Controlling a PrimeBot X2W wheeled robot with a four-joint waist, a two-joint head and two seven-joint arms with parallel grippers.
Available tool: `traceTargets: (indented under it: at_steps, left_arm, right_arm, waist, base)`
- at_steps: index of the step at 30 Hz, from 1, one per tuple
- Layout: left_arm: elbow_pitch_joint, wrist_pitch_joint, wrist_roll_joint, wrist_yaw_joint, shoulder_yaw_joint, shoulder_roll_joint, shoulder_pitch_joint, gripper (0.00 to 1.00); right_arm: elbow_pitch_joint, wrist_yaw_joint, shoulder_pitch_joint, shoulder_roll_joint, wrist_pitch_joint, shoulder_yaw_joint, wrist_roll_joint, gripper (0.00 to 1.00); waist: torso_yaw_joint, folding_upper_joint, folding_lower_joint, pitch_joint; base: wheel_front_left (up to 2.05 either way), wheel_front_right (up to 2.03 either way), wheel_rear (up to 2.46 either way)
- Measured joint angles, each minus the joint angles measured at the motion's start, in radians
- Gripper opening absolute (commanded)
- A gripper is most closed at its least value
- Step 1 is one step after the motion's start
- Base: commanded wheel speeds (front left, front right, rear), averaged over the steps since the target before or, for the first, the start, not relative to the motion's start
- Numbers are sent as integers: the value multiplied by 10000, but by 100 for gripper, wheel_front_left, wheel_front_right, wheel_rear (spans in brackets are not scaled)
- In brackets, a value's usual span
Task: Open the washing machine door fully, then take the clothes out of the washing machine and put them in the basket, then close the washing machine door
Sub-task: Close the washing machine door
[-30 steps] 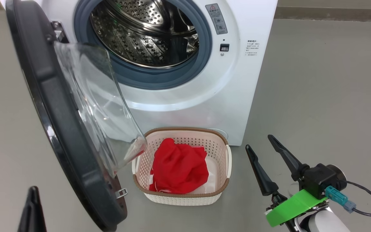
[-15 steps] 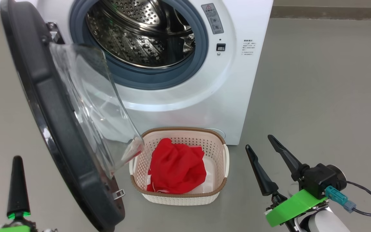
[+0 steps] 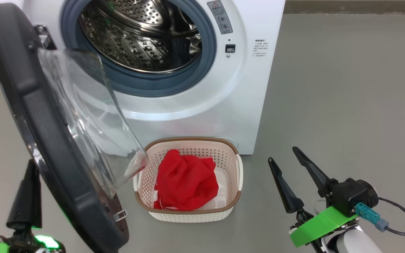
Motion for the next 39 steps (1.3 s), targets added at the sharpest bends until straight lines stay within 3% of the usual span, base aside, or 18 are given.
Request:
traceTargets:
  at_steps: [13, 33, 39]
  left_arm:
    - [-372, 497, -355, 640, -98, 174, 19, 0]
    - [-186, 391, -451, 610, -702, 128, -1078, 0]
    - [351, 387, -305, 345, -880, 130, -1790, 0]
  right_arm:
    - [-4, 0, -17, 54, 0, 42, 84, 100]
    - [-111, 0, -283, 29, 0, -19, 88, 100]
    - [-188, 0, -501, 0, 0, -109, 88, 100]
  waist:
    - [-496, 0, 0, 126]
    - [-1678, 0, 0, 690]
    - [-2024, 0, 0, 1036]
  base:
    - [0, 0, 0]
    - [0, 0, 0]
    - [0, 0, 0]
